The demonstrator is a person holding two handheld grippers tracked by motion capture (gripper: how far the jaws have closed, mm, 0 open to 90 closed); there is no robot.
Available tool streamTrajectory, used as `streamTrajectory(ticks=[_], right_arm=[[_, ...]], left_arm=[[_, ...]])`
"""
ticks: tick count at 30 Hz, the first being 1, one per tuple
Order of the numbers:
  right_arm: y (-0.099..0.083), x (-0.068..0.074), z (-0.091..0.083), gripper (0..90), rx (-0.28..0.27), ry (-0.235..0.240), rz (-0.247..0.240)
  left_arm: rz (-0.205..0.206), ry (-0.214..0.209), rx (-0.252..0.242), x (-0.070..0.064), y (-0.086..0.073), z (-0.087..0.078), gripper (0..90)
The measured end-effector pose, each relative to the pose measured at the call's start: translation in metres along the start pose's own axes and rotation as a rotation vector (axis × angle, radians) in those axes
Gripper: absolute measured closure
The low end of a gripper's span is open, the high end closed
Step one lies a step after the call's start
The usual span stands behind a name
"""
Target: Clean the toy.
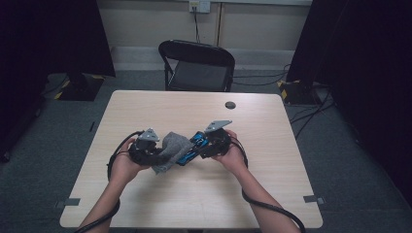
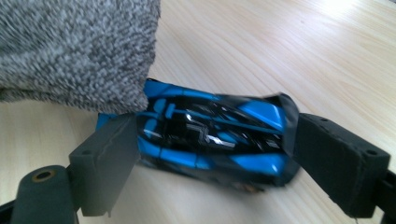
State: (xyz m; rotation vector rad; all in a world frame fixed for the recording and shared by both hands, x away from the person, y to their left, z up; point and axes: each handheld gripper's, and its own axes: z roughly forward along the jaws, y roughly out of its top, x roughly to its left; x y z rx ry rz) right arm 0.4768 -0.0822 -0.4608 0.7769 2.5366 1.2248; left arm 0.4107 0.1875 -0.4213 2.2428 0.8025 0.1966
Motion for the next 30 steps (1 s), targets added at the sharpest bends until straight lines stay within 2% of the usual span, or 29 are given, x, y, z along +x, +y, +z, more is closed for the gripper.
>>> streamTrajectory(ticks=[5,8,16,30], right_arm=[[-0.008,-0.009,-0.018,13.4,-0.014,-0.005,0.019],[-0.013,-0.013,-0.028,13.4,-0.022,-0.027,0.018],[-0.032,-0.027,-0.055,13.3,-0.045,-0.061,0.051],[-0.068,-0.042,-0.094,13.3,-0.045,-0.123,0.080]], left_arm=[[0.028,-0.028,0.005,-0.006,0.016,0.012,66.0],[0.043,-0.040,0.005,-0.011,0.026,0.020,65.9],[0.095,-0.086,0.001,-0.026,0.047,0.038,65.8],[0.150,-0.146,0.016,-0.049,0.070,0.074,64.8]])
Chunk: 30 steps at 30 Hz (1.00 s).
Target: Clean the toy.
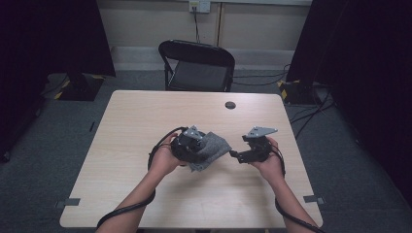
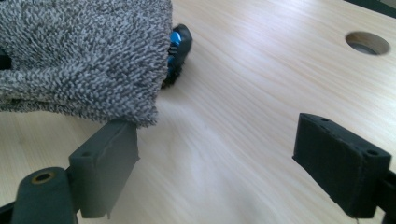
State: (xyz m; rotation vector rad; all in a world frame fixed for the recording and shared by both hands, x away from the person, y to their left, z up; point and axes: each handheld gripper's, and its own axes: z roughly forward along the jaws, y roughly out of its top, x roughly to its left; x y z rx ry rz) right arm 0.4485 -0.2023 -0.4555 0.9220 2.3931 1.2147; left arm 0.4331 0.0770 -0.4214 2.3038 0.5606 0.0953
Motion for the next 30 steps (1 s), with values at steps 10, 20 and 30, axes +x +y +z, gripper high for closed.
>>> streamTrajectory(ticks=[10,20,30], right_arm=[[-0.028,-0.017,-0.027,13.4,-0.001,-0.030,0.053],[-0.034,-0.021,-0.040,13.4,-0.025,-0.030,0.066],[-0.029,-0.011,-0.027,15.4,-0.011,0.025,0.033]], left_arm=[[0.023,-0.023,0.055,-0.006,0.007,0.035,64.4],[0.050,-0.050,0.094,-0.013,0.014,0.066,63.8],[0.089,-0.051,0.060,-0.020,0.018,0.084,50.4]])
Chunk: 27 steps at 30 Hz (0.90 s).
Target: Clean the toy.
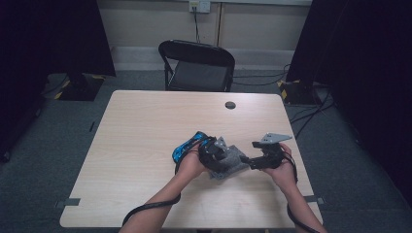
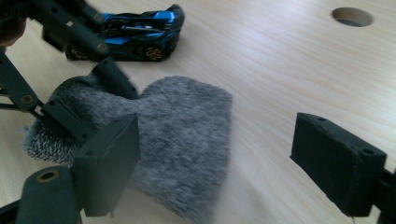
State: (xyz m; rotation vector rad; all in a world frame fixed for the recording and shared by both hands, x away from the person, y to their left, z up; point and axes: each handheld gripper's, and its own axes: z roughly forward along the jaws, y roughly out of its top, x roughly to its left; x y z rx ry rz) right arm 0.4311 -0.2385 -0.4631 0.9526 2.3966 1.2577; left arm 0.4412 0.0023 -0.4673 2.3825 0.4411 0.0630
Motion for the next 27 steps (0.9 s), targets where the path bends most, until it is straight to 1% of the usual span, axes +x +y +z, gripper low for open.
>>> streamTrajectory(ticks=[1,2,4,5,7,8,9,11,12,13,14,15,16,17,19,20,21,22,23,24,27], right_arm=[[0.000,0.002,0.003,16.1,0.005,0.006,-0.004],[0.001,0.005,0.007,17.1,0.011,0.015,-0.012],[0.002,0.008,0.013,20.0,0.021,0.033,-0.025],[0.003,0.009,0.015,22.3,0.025,0.037,-0.028],[0.004,0.011,0.020,27.7,0.032,0.061,-0.039],[0.004,0.013,0.022,28.9,0.034,0.062,-0.046],[0.005,0.014,0.024,33.0,0.038,0.067,-0.050],[0.008,0.015,0.026,38.2,0.038,0.085,-0.049],[0.009,0.015,0.028,40.8,0.034,0.085,-0.051],[0.010,0.016,0.029,43.7,0.035,0.088,-0.049],[0.011,0.016,0.031,45.6,0.034,0.100,-0.046],[0.012,0.017,0.033,45.9,0.035,0.097,-0.048],[0.013,0.017,0.034,48.0,0.039,0.090,-0.046],[0.015,0.017,0.036,50.3,0.043,0.094,-0.040],[0.015,0.016,0.040,50.4,0.054,0.085,-0.033],[0.015,0.015,0.042,50.7,0.068,0.086,-0.027],[0.014,0.014,0.044,51.0,0.080,0.092,-0.018],[0.014,0.013,0.045,50.9,0.086,0.090,-0.008],[0.013,0.012,0.045,51.0,0.089,0.087,-0.002],[0.012,0.012,0.046,51.3,0.093,0.088,0.001],[0.011,0.011,0.045,51.2,0.106,0.090,-0.006]], left_arm=[[-0.001,-0.001,-0.011,0.000,0.000,-0.002,46.3],[-0.010,-0.003,-0.018,0.000,-0.001,-0.004,44.2],[-0.006,0.003,-0.025,-0.002,-0.002,-0.010,44.4],[0.007,0.008,-0.021,-0.002,-0.004,-0.014,44.5],[-0.015,0.005,-0.031,-0.005,-0.007,-0.022,47.5],[-0.011,0.012,-0.044,-0.008,-0.009,-0.026,47.5],[-0.001,0.013,-0.046,-0.010,-0.010,-0.029,48.0],[-0.006,0.000,-0.071,-0.017,-0.012,-0.034,50.1],[-0.010,-0.013,-0.087,-0.022,-0.013,-0.036,50.2],[-0.004,-0.037,-0.091,-0.026,-0.013,-0.036,51.9],[0.000,-0.049,-0.096,-0.030,-0.013,-0.036,53.0],[0.008,-0.051,-0.100,-0.034,-0.013,-0.035,52.8],[0.018,-0.057,-0.102,-0.037,-0.013,-0.032,52.5],[0.017,-0.063,-0.105,-0.039,-0.013,-0.029,52.5],[0.008,-0.065,-0.090,-0.041,-0.014,-0.021,52.2],[0.000,-0.067,-0.083,-0.042,-0.015,-0.016,51.9],[0.002,-0.064,-0.064,-0.040,-0.017,-0.012,51.9],[-0.012,-0.060,-0.060,-0.040,-0.019,-0.007,52.0],[-0.018,-0.051,-0.044,-0.038,-0.022,-0.004,52.1],[-0.015,-0.048,-0.042,-0.036,-0.024,-0.002,52.6],[-0.027,-0.032,-0.051,-0.032,-0.027,0.000,54.5]])
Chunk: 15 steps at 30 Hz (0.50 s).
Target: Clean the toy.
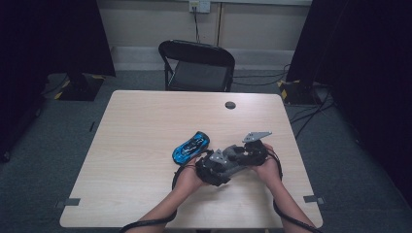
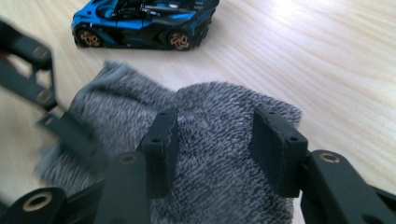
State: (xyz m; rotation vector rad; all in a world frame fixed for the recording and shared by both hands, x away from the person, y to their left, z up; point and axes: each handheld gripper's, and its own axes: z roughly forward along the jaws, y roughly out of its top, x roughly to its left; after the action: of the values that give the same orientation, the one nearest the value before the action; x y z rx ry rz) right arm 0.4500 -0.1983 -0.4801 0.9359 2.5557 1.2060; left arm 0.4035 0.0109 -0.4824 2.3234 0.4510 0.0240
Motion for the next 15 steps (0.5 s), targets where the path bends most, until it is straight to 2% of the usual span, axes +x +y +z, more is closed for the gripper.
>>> streamTrajectory(ticks=[5,8,10,11,15], right_arm=[[-0.005,-0.002,-0.004,52.8,0.023,0.019,0.009],[-0.010,-0.002,-0.006,53.1,0.040,0.037,0.009],[-0.014,0.000,-0.009,53.2,0.047,0.044,0.007],[-0.016,0.002,-0.011,53.4,0.049,0.051,0.009],[-0.024,0.008,-0.019,52.9,0.064,0.063,0.000]], left_arm=[[0.012,0.066,0.026,0.009,0.000,-0.006,55.8],[0.011,0.089,0.034,0.016,-0.001,-0.009,55.7],[0.000,0.106,0.028,0.018,-0.001,-0.009,55.6],[0.012,0.112,0.032,0.020,0.000,-0.009,55.3],[0.008,0.138,0.016,0.024,0.003,-0.005,53.8]])
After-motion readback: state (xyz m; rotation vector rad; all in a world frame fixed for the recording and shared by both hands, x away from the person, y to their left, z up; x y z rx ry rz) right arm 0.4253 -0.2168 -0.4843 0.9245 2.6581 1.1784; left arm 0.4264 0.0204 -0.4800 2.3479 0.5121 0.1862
